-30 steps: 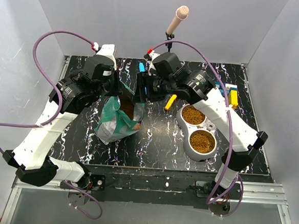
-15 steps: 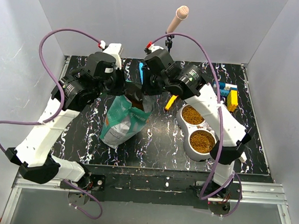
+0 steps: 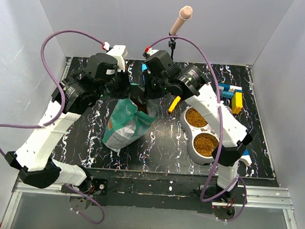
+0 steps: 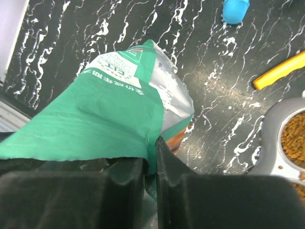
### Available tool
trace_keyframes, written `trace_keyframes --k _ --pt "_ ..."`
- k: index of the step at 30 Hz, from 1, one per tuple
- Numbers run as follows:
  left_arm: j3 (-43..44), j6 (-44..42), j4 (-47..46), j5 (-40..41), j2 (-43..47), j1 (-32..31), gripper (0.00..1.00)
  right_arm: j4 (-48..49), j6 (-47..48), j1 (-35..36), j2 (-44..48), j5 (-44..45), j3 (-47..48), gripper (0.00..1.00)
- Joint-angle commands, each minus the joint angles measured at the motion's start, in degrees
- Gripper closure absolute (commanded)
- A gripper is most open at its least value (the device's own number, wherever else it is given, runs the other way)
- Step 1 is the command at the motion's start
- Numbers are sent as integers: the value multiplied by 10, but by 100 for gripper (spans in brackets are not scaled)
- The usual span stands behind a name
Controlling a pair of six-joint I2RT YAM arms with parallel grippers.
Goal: Serve the pet food
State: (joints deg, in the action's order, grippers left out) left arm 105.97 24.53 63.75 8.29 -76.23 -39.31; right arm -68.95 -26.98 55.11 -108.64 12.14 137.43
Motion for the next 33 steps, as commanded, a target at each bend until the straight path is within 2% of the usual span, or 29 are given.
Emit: trace_keyframes --k 1,2,3,6,7,8,10,15,17,19,22,25,30,33 --pt "37 -17 -54 -83 22 -2 81 -7 2 -7 -11 16 55 98" --pt "48 -32 -50 -126 14 -2 62 -16 -14 -11 -5 24 66 99" --pt "53 -43 -45 -149 6 -2 52 -21 -31 -16 6 24 65 99" --pt "59 -65 -21 -203 -17 -2 36 -50 -109 -51 42 17 32 99" --pt "59 -72 -14 -222 -23 -2 26 -64 -138 -68 55 -1 16 99" --pt "59 -78 -10 -240 -33 -2 24 -66 -157 -83 68 -23 8 99" --pt "58 -84 -3 -274 -52 -4 24 -68 -184 -100 85 -43 12 99" --pt "42 -92 -30 -299 -69 -40 34 -80 -242 -117 104 -66 55 99" --pt "46 -99 -37 -304 -75 -61 34 -74 -275 -130 119 -76 45 99" --pt "50 -106 -38 -290 -82 -88 27 -54 -305 -139 133 -78 29 99" --pt "60 -120 -18 -228 -91 -125 22 -7 -329 -145 151 -77 -7 99" --pt "57 -150 3 -130 -90 -177 24 35 -360 -162 149 -111 -29 99" --pt "12 -199 28 49 -62 -253 25 56 -388 -172 126 -159 -12 99" --pt "-4 -223 35 119 -61 -264 33 60 -388 -172 127 -166 -22 99"
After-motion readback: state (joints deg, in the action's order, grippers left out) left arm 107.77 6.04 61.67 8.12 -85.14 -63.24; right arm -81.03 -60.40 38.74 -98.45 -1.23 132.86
